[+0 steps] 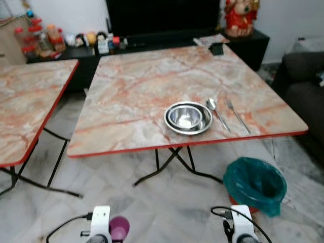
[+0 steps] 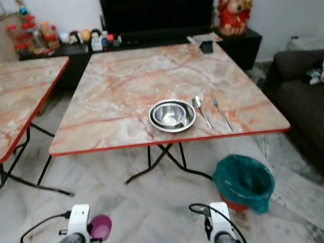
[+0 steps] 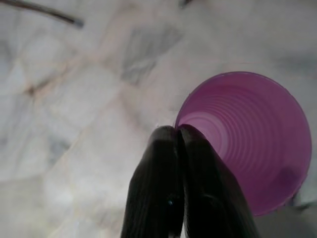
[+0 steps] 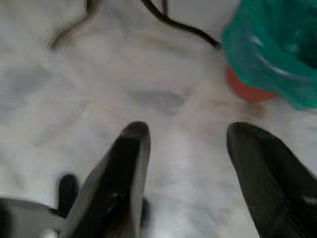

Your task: Setting the table

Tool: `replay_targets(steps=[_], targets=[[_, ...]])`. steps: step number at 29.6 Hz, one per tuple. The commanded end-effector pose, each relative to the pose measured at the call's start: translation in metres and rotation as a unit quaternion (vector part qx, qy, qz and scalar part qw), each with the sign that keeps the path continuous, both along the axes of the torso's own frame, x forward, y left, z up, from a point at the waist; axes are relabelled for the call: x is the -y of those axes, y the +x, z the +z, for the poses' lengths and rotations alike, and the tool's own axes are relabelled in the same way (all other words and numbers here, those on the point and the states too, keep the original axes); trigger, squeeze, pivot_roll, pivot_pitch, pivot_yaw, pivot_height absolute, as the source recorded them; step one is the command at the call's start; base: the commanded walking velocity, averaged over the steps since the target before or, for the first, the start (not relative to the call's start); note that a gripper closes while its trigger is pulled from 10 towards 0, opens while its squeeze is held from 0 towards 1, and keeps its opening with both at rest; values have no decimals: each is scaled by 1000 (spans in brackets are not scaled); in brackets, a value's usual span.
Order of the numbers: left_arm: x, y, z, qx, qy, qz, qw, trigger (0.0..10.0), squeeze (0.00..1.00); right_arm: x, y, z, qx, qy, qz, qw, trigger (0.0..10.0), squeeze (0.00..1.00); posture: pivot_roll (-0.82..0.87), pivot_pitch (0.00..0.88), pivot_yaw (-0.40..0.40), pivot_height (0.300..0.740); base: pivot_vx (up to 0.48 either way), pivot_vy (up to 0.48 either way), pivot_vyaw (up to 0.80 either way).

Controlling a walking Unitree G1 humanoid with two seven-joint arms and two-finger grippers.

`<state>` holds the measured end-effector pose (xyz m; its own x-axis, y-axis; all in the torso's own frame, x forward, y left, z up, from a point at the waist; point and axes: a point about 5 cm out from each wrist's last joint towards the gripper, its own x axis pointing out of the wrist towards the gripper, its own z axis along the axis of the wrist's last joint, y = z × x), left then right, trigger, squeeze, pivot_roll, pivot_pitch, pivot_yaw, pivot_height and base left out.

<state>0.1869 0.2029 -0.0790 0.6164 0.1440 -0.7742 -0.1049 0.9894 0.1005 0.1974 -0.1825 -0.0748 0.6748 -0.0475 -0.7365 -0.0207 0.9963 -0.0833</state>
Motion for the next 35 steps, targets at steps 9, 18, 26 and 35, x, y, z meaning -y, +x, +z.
replay_targets(steps=[9, 18, 26, 35], targets=[[9, 8, 3, 21, -16, -6, 1000, 10000, 0, 10, -7, -3, -11, -6, -13, 1000, 10000, 0, -92, 34, 61, 740, 166, -177, 0], [2, 11, 12, 103, -15, 16, 994, 10000, 0, 10, -11, -4, -10, -1, -16, 1000, 10000, 0, -83, 36, 66, 740, 0, 0, 0], [-19, 12, 31, 213, 6, 80, 974, 10000, 0, 8, -12, -5, -12, -1, -11, 1000, 10000, 0, -38, 42, 52, 740, 0, 0, 0], [-49, 31, 86, 383, 77, 156, 907, 10000, 0, 7, -6, -2, -6, -3, -4, 1000, 10000, 0, -10, 43, 47, 740, 0, 0, 0]])
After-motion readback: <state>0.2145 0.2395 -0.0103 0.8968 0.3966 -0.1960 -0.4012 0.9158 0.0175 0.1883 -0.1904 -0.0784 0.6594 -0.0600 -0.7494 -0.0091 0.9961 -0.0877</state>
